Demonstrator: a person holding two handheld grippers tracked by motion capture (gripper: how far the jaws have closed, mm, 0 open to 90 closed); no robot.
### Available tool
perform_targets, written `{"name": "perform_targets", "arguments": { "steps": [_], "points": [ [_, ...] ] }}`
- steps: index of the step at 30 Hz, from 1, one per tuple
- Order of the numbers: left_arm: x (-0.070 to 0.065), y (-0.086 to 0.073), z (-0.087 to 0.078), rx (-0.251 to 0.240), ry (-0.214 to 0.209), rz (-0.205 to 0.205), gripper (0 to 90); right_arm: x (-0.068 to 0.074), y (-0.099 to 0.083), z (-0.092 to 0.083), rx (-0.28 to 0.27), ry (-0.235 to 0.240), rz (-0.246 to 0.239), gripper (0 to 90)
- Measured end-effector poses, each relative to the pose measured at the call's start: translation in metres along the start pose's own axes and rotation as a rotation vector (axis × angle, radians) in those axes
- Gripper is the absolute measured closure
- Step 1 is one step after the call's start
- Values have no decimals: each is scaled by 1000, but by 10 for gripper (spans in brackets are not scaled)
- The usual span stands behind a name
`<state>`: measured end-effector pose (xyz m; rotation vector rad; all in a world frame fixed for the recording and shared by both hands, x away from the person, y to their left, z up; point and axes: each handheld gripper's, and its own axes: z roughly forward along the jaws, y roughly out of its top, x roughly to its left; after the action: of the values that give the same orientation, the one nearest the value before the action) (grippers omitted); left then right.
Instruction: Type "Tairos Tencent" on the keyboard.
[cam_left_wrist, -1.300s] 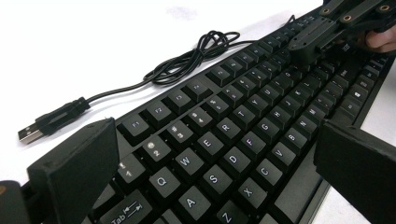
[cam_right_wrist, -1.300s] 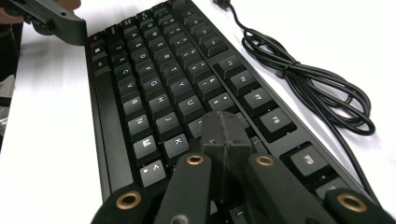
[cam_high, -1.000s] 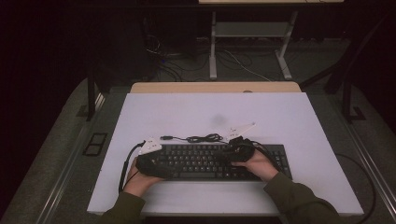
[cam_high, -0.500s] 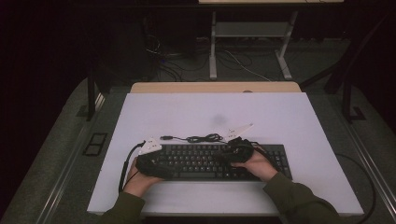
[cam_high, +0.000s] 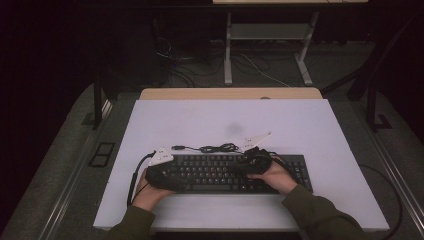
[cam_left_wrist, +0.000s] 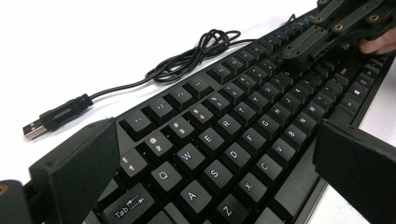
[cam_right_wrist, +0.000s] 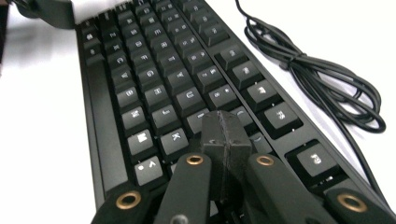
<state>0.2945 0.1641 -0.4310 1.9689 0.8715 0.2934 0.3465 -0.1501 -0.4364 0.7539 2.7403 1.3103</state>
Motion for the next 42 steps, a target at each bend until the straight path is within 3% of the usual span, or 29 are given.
{"name": "perform_targets", "arguments": {
  "steps": [5,9,16,22,32,42],
  "points": [
    [0,-1,0,-1,-3,5,34,-1,1,-4,-23,1,2,869],
    [0,-1,-1,2,-8,13,65,-3,2,-8,-55,5,19,796],
    [0,-1,-2,7,-8,16,146,-6,2,-12,-95,16,43,640],
    [1,-3,-1,29,-6,14,236,-7,1,-13,-112,-20,59,443],
    [4,-3,-2,48,7,2,479,-9,0,-12,-120,-52,83,311],
    [5,-2,-1,65,-23,-16,854,-8,0,-13,-121,-76,73,279]
  ]
}}
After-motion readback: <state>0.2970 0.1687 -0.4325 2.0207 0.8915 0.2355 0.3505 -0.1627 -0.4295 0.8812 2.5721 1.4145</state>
